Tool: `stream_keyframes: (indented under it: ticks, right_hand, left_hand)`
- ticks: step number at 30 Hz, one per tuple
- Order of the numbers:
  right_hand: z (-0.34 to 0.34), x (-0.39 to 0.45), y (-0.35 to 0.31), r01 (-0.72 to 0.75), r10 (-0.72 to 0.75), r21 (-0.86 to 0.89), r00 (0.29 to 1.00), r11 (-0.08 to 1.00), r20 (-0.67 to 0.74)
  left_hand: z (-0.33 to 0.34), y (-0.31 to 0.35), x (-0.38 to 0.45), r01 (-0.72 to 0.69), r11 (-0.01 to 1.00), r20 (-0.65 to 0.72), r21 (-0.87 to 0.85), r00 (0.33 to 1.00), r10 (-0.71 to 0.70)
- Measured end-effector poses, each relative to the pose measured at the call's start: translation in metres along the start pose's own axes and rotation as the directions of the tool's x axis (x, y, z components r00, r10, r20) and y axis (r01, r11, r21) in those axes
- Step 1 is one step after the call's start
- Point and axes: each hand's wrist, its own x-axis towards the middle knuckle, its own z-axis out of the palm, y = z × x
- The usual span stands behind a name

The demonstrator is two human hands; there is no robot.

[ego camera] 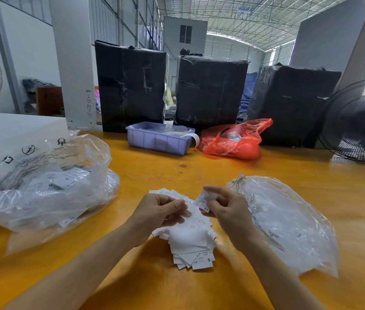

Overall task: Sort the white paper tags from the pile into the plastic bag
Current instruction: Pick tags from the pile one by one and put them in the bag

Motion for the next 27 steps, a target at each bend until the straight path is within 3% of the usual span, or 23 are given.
stream_keyframes:
  ticks: [3,7,12,19,23,27]
  right_hand:
    - [0.004,-0.003,-0.003,0.008,-0.006,-0.073,1.0,0.997,0.02]
    - [0.006,-0.009,-0.011,-0.024,0.032,-0.043,0.982,0.999,0.186]
    - [0.003,-0.013,-0.014,-0.053,0.055,-0.014,0.953,0.998,0.297]
    - [0.002,-0.005,-0.011,-0.177,0.163,0.213,0.983,0.961,0.083]
    - [0.002,-0.006,-0.01,-0.135,0.126,0.066,0.984,0.989,0.126]
    - [0.014,-0.014,-0.01,-0.051,0.065,-0.058,0.961,0.997,0.268]
  left_hand:
    - [0.001,0.0,0.0,-0.005,1.0,0.009,0.014,1.0,0.004]
    - [0.001,0.0,-0.001,-0.036,0.998,0.026,0.052,0.999,0.035]
    - [0.001,0.001,-0.002,-0.058,0.989,0.039,0.133,0.998,0.053]
    - [-0.003,0.003,0.0,0.077,0.989,0.026,0.125,0.996,-0.081]
    - [-0.006,0.003,0.003,0.083,0.992,-0.135,-0.091,0.986,-0.095]
    - [-0.005,0.003,0.005,0.036,0.948,-0.168,-0.317,0.981,-0.093]
